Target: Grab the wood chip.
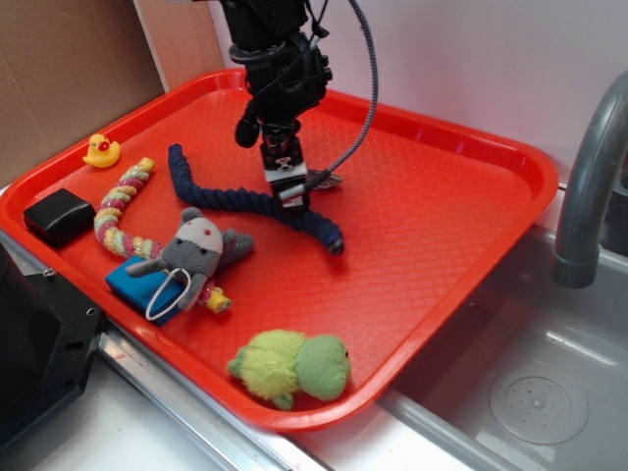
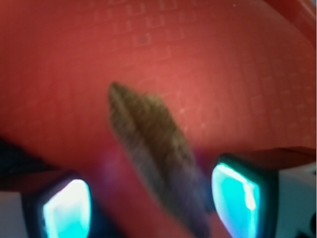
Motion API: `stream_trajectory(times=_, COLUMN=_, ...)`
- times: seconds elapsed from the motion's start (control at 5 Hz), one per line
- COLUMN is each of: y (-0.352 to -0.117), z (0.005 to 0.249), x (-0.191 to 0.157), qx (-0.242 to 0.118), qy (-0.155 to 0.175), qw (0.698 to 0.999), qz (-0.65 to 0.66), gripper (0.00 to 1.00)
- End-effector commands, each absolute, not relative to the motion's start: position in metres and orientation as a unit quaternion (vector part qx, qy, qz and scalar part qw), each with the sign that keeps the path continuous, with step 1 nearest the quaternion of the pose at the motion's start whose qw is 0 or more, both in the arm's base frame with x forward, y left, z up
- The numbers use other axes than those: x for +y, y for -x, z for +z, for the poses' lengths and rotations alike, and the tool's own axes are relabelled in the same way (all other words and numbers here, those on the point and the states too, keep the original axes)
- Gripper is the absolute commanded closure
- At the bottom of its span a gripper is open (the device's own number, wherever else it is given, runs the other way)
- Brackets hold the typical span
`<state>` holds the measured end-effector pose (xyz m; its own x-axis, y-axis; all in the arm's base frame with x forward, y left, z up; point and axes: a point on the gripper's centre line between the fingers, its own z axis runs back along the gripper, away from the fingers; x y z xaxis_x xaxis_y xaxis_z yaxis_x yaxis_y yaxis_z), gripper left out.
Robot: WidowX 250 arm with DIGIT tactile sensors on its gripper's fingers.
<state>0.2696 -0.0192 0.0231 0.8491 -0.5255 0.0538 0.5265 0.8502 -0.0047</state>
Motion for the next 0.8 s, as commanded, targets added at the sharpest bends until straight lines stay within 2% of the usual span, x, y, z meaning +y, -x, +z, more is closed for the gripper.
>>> stream_trajectory(times=0.0, y=-0.279, z=0.018, x=-0.020, qx=0.011, qy=0.006, qw=0.977, qz=-0.211, gripper=0.00)
stream_trajectory(times=0.2, y=-0.283, z=0.027, x=-0.010, qx=0.047, qy=-0.012, qw=0.987, qz=-0.156, gripper=0.00)
stream_trajectory(times=0.4, y=-0.280, z=0.030, x=-0.001, qx=0.052, qy=-0.023, qw=0.990, qz=-0.128, gripper=1.00)
stream_trajectory(times=0.6, y=-0.268, z=0.035, x=0.002, qx=0.051, qy=-0.034, qw=0.990, qz=-0.123, gripper=1.00)
